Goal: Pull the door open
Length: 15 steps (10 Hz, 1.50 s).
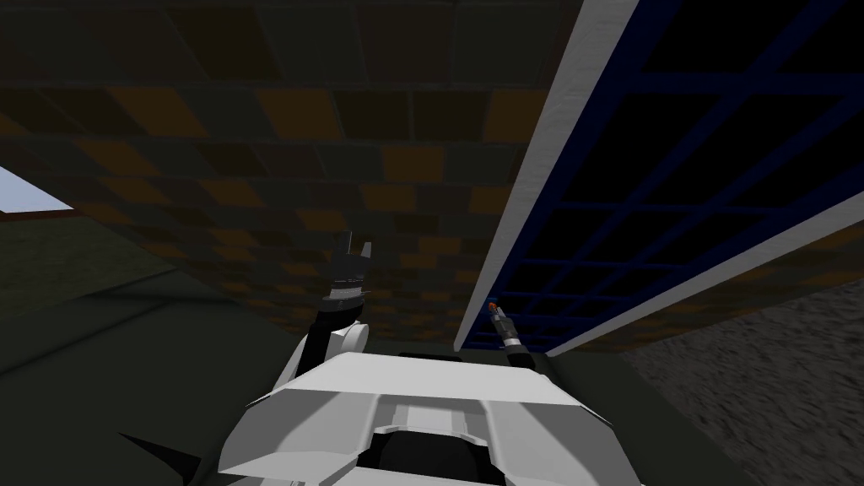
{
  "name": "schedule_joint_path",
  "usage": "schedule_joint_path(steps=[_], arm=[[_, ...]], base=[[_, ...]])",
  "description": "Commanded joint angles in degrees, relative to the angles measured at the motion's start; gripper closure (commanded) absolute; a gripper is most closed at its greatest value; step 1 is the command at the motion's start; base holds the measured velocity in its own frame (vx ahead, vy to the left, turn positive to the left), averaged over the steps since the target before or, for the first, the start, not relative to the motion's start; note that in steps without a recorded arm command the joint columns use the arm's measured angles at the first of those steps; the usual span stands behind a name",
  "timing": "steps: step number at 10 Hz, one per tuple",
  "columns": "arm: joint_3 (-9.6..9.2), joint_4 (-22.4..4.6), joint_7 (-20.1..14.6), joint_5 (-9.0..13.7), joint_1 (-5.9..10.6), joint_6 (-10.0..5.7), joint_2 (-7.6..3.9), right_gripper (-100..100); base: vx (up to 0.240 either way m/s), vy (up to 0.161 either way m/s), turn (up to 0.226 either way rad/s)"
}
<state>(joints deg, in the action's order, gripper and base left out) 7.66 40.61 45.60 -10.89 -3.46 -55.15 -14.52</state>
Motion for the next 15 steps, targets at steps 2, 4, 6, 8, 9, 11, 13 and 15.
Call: schedule_joint_path(steps=[2, 4, 6, 8, 9, 11, 13, 15], arm=[[-0.73, 0.02, -3.57, 0.57, -0.24, 0.34, 0.57, 100], [-0.88, 0.04, -7.13, 1.73, -0.25, 0.50, 0.52, 100], [-0.88, 0.04, -7.87, 1.73, -0.25, 0.50, 0.52, 100], [-1.04, 0.07, -11.57, 3.00, -0.25, 0.67, 0.48, 100], [-1.04, 0.07, -12.37, 3.00, -0.25, 0.67, 0.48, 100], [-1.12, 0.09, -14.68, 3.67, -0.25, 0.76, 0.45, 100], [-1.21, 0.10, -17.00, 4.34, -0.25, 0.85, 0.43, 100], [-1.38, 0.13, -20.67, 5.71, -0.25, 1.04, 0.38, 100]], base=[[-0.039, -0.019, 0.072], [-0.032, -0.014, 0.091], [-0.018, -0.010, 0.003], [-0.033, -0.010, 0.083], [-0.038, -0.024, 0.042], [-0.036, -0.021, 0.064], [-0.032, -0.013, 0.056], [-0.046, -0.013, 0.094]])
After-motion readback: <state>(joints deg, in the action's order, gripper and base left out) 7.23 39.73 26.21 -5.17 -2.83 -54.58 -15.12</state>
